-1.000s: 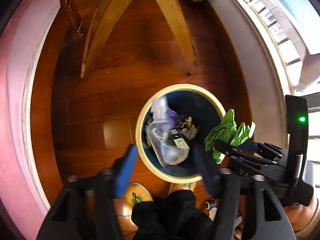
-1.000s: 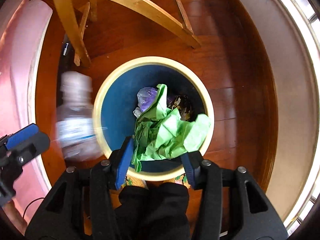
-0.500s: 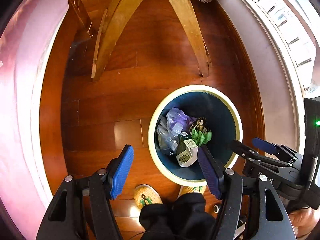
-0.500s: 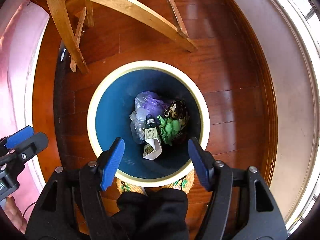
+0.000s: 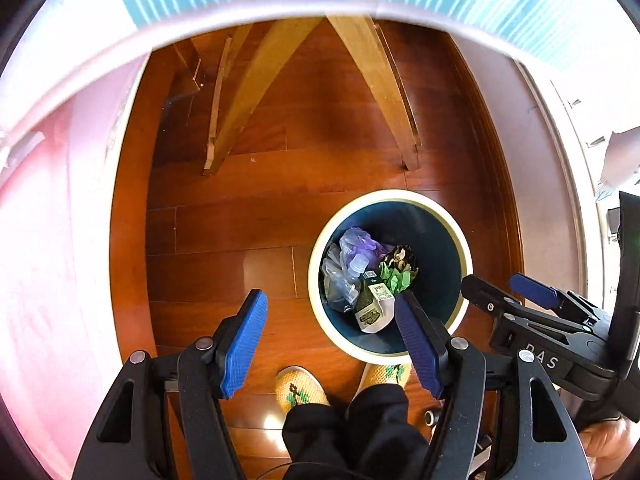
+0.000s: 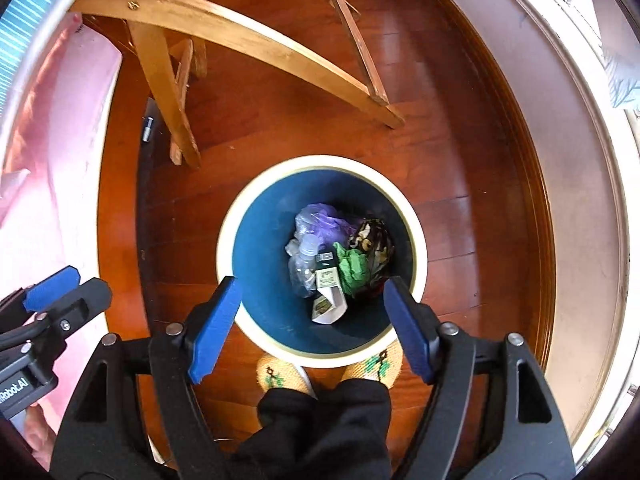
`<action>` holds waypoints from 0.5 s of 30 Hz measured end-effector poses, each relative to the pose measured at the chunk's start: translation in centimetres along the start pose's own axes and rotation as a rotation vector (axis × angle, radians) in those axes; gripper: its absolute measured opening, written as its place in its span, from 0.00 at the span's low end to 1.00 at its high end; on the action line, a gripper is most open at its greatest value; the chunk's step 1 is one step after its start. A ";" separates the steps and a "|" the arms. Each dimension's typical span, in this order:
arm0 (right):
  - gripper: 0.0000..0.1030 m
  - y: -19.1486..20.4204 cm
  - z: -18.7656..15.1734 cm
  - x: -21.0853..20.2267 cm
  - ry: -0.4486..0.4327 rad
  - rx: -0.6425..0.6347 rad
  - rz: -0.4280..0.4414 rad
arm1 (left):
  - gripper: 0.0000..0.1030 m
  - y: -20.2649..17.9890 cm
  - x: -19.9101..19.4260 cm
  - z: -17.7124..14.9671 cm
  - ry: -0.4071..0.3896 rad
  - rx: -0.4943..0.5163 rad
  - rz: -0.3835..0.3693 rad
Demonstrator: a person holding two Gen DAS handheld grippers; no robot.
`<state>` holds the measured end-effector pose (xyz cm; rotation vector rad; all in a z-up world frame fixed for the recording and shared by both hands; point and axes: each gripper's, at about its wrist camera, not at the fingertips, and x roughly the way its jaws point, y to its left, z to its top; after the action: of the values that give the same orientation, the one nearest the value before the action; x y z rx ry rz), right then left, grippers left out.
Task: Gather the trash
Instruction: 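Raise both tools back toward the table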
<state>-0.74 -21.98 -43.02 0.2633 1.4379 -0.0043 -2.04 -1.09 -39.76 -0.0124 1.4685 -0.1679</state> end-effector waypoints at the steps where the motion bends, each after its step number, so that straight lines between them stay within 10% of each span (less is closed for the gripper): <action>1: 0.74 0.2 0.1 -0.5 0.001 -0.002 -0.001 | 0.66 0.0 -0.7 0.1 -0.001 -0.004 0.002; 15: 0.77 2.6 1.4 -15.0 -0.059 -0.013 0.031 | 0.66 -0.6 -15.1 2.0 -0.063 -0.024 -0.035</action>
<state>-1.01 -22.05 -27.73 0.2728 1.3742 0.0228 -1.55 -0.09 -24.57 -0.0619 1.4076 -0.1767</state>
